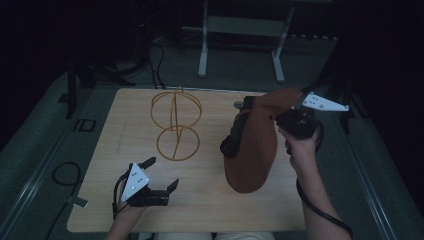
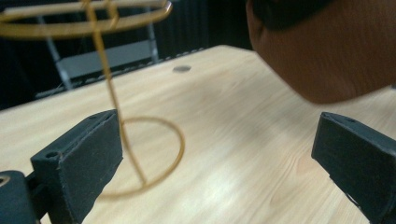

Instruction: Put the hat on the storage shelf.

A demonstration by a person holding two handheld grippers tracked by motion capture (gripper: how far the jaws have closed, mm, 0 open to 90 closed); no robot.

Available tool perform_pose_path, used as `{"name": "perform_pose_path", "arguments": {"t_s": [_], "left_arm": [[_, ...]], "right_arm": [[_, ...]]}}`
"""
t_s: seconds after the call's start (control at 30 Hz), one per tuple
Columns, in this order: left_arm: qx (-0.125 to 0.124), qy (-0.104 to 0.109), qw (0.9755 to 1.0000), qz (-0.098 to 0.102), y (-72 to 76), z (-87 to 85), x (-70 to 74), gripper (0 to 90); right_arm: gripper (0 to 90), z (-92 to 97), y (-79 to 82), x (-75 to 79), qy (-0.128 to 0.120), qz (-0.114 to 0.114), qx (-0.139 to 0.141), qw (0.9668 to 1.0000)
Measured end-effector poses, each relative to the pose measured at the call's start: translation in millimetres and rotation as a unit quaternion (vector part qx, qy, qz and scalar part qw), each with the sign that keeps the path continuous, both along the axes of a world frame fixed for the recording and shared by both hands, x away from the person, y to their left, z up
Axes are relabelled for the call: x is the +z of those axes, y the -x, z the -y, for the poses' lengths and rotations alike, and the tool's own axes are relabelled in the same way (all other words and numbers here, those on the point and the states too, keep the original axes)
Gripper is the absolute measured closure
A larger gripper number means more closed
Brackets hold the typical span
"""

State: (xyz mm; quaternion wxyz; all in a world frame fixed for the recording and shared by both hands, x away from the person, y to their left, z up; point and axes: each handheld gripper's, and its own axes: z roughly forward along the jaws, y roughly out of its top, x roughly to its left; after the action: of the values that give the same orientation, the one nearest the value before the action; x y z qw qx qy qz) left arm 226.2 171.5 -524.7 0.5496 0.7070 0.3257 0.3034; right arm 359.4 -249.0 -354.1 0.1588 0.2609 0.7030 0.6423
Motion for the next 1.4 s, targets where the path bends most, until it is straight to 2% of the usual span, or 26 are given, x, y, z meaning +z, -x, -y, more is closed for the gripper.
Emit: {"name": "perform_pose_path", "arguments": {"t_s": [0.07,0.2,0.27,0.3,0.4,0.43,0.47,0.5,0.6,0.67,0.7,0.8,1.1,1.3,1.37,1.4], "left_arm": [[0.009,0.004,0.9999,-0.004,5.3,-5.7,-9.9,2.4],[0.028,0.028,0.9991,-0.016,14.0,-17.1,-25.3,2.4],[0.035,0.032,0.9988,-0.014,18.0,-22.6,-27.1,2.4],[0.036,0.034,0.9987,-0.010,19.5,-24.6,-26.6,2.4],[0.046,0.040,0.9982,0.001,21.5,-31.0,-24.3,2.4],[0.046,0.040,0.9982,0.001,21.5,-31.0,-24.3,2.4],[0.051,0.048,0.9975,0.001,21.8,-33.8,-24.3,2.4],[0.053,0.048,0.9975,0.001,21.5,-34.6,-24.6,2.4],[0.054,0.048,0.9974,0.001,21.5,-37.6,-25.5,2.4],[0.053,0.050,0.9973,0.002,21.3,-39.6,-26.2,2.4],[0.054,0.050,0.9972,0.001,21.4,-40.2,-26.3,2.4],[0.053,0.052,0.9972,0.003,21.8,-41.9,-26.6,2.4],[0.045,0.052,0.9976,0.003,21.3,-43.7,-27.0,2.4],[0.043,0.056,0.9975,-0.001,20.4,-43.8,-28.8,2.4],[0.043,0.055,0.9976,-0.002,20.2,-43.8,-29.3,2.4],[0.043,0.054,0.9976,-0.002,20.2,-43.8,-29.5,2.4]], "right_arm": [[88.1,-7.2,-8.6,3.1,0.000,-0.003,-0.001,1.0000],[88.1,-24.7,-25.7,14.3,0.007,-0.004,0.001,1.0000],[88.1,-29.7,-29.5,18.1,0.007,-0.003,0.002,1.0000],[88.1,-43.2,-39.1,28.2,0.005,-0.001,0.005,1.0000],[88.1,-62.4,-51.1,40.0,0.010,-0.001,0.011,0.9999],[88.1,-62.4,-51.1,40.0,0.010,-0.001,0.011,0.9999],[88.1,-69.4,-55.4,43.4,0.011,-0.003,0.017,0.9998],[88.1,-83.0,-61.7,49.2,0.021,-0.004,0.018,0.9996],[88.0,-106.6,-70.4,56.9,0.036,-0.008,0.026,0.9990],[87.9,-113.4,-72.5,58.8,0.042,-0.009,0.028,0.9987],[87.9,-133.6,-77.9,63.2,0.060,-0.010,0.033,0.9976],[87.7,-159.1,-84.6,65.2,0.082,-0.021,0.047,0.9953],[85.7,-219.6,-100.5,54.8,0.138,-0.052,0.060,0.9873],[81.6,-255.7,-106.5,39.9,0.188,-0.070,0.072,0.9770],[74.6,-268.0,-106.7,31.5,0.212,-0.074,0.075,0.9717],[69.3,-273.0,-106.7,26.9,0.219,-0.071,0.073,0.9703]]}}
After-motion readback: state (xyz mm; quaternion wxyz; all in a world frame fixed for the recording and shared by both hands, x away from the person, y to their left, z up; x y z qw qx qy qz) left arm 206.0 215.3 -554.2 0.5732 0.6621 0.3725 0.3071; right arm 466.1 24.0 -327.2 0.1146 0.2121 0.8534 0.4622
